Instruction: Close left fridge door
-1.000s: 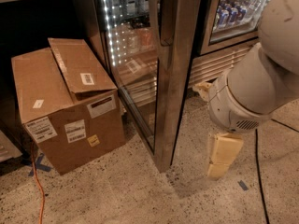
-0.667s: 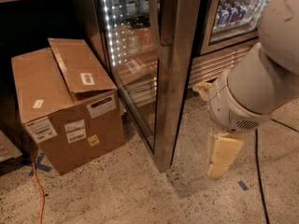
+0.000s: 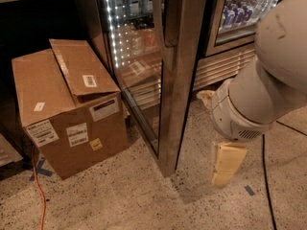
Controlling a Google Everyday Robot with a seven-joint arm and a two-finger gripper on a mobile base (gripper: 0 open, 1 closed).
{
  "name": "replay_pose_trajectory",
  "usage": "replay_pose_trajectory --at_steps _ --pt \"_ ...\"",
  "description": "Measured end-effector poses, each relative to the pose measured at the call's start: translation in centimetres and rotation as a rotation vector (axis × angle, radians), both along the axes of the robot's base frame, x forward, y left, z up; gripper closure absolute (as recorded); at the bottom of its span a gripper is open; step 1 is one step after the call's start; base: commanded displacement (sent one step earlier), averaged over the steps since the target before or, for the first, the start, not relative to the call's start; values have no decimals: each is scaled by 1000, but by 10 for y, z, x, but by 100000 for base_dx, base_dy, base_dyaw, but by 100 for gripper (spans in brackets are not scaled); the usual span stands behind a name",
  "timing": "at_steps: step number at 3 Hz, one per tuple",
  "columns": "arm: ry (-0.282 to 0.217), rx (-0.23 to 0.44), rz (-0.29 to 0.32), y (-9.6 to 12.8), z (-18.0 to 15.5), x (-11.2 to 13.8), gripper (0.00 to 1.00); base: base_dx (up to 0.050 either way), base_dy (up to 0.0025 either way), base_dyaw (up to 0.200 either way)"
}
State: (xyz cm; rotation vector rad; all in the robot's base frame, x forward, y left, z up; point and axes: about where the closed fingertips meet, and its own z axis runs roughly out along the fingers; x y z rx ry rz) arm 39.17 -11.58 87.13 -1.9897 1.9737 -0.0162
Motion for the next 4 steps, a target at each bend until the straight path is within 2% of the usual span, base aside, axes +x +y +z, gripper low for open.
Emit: replay_pose_trajectory --at_steps 1,3,4 --pt "0 0 0 0 0 0 19 0 0 0" --pt "0 0 0 0 0 0 65 0 0 0" --pt "0 0 0 0 0 0 96 0 0 0"
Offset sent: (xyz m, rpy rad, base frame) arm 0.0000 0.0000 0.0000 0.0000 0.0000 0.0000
